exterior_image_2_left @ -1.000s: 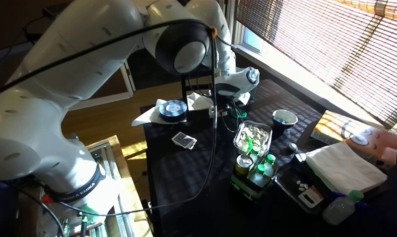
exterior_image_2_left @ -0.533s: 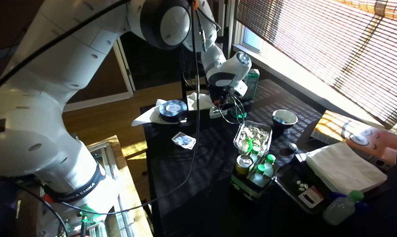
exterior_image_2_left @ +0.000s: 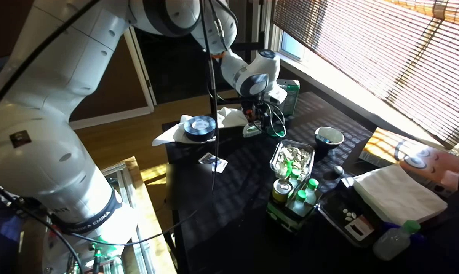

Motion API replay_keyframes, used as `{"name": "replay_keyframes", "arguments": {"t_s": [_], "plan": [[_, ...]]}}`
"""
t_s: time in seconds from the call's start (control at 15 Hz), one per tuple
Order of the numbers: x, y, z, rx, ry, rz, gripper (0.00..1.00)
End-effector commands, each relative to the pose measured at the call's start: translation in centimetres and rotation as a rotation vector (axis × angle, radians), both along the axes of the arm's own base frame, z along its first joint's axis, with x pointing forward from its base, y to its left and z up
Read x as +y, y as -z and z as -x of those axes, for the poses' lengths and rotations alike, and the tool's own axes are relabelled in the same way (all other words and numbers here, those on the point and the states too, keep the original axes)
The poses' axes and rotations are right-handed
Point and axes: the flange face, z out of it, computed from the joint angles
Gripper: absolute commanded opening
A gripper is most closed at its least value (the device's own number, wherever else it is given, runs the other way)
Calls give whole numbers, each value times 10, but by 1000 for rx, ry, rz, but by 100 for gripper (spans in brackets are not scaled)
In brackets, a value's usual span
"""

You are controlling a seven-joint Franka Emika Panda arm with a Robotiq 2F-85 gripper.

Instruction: Move the brush to the left.

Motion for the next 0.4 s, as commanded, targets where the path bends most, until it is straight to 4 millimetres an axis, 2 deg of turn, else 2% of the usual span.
{"name": "replay_keyframes", "arguments": {"t_s": [0.0,0.27,0.33], "plan": [[4,-43,24,-37,28,165,100],[4,-91,34,-142,57,311,100],[4,-95,33,-135,15,324,100]]}}
